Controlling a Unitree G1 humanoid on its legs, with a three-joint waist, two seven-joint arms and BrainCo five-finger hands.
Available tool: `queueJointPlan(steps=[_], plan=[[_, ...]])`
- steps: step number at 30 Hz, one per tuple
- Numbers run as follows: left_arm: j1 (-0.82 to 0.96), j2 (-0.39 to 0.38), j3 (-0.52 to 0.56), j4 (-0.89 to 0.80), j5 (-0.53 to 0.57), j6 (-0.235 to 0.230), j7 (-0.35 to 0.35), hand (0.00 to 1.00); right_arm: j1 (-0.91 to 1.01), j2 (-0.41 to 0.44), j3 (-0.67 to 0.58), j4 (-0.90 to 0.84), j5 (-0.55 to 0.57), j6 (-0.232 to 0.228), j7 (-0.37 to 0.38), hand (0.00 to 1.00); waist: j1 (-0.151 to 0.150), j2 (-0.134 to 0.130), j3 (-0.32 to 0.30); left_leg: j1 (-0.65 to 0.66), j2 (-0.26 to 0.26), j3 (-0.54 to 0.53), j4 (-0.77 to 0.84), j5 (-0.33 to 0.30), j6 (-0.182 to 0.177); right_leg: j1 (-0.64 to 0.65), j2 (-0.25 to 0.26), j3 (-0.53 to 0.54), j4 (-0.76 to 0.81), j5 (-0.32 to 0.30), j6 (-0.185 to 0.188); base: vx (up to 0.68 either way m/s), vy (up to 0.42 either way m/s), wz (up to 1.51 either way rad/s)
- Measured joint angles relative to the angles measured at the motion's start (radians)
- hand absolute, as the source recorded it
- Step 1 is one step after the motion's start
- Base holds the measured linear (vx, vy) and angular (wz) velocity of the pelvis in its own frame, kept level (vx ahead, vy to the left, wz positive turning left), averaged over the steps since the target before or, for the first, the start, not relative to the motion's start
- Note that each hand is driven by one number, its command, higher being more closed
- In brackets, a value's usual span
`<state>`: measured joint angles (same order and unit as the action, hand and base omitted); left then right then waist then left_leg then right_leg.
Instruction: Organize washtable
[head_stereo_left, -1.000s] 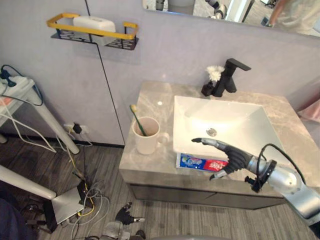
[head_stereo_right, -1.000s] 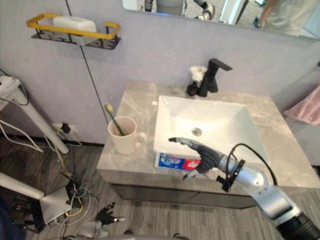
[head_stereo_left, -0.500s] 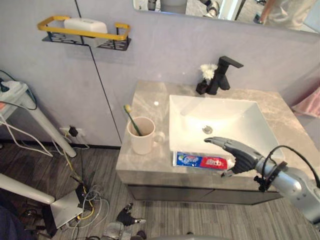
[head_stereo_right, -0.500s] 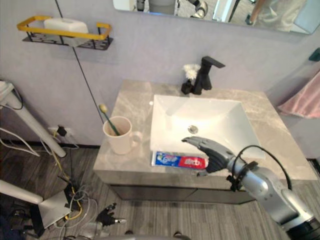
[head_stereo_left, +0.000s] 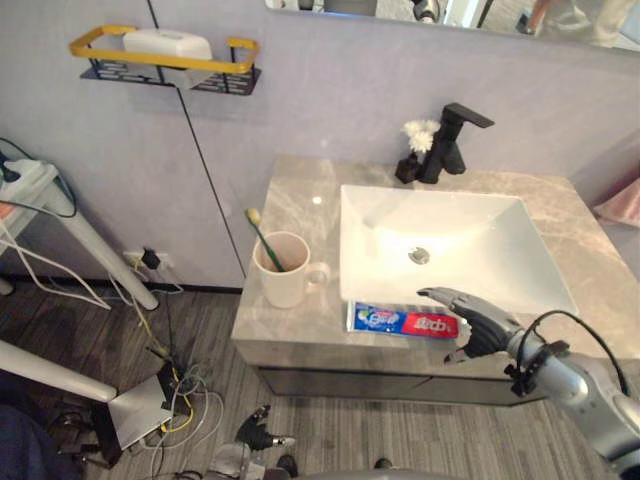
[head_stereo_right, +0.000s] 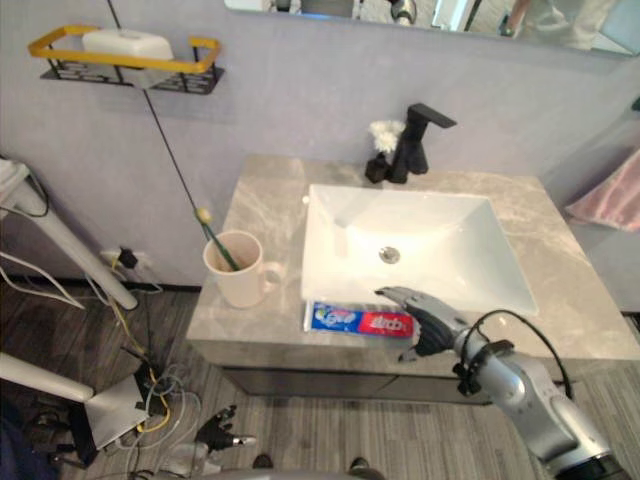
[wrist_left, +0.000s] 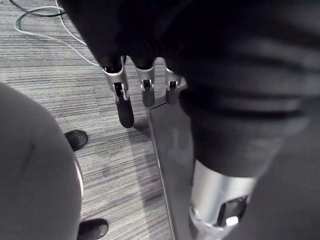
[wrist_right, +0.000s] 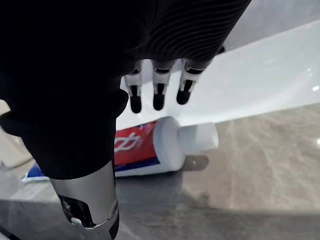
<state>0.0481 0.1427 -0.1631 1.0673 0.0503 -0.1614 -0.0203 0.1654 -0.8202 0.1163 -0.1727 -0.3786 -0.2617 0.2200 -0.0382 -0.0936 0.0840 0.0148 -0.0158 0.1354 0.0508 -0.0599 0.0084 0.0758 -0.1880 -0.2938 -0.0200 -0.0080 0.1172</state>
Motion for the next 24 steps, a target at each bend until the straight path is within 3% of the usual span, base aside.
queueJointPlan(steps=[5,6,14,24], plan=[[-0.005,0.000,0.000,-0.002,0.000,0.000,0.000,0.00,0.000,0.041,0.005,0.004,-0.018,0.005,-0.001,0.00,0.000,0.000,0.015,0.000,0.001,0.000,0.000,0.000,0.000,0.000,0.001,0.000,-0.001,0.000,0.000,0.00,0.000,0.00],[-0.005,0.001,0.000,-0.002,0.000,0.000,0.000,0.00,0.000,0.052,0.005,0.004,-0.022,0.005,-0.001,1.00,0.000,-0.001,0.015,0.000,0.001,0.000,-0.001,0.000,0.000,0.000,0.001,0.000,-0.001,0.000,0.000,0.00,0.000,0.00],[-0.009,0.006,0.002,-0.008,0.000,0.000,0.000,0.00,-0.033,0.096,0.008,0.010,-0.023,0.016,-0.042,1.00,0.004,-0.016,0.024,0.000,0.002,0.000,-0.003,0.000,0.000,0.000,0.002,0.000,-0.003,0.000,0.000,0.00,0.000,0.00],[-0.009,0.011,0.005,-0.011,0.000,0.000,0.000,0.00,-0.039,0.123,0.011,0.008,-0.004,0.007,-0.036,1.00,0.004,-0.025,0.028,0.006,0.003,0.003,-0.008,0.000,0.000,0.000,0.003,0.004,-0.002,0.000,0.000,0.00,0.000,0.00]])
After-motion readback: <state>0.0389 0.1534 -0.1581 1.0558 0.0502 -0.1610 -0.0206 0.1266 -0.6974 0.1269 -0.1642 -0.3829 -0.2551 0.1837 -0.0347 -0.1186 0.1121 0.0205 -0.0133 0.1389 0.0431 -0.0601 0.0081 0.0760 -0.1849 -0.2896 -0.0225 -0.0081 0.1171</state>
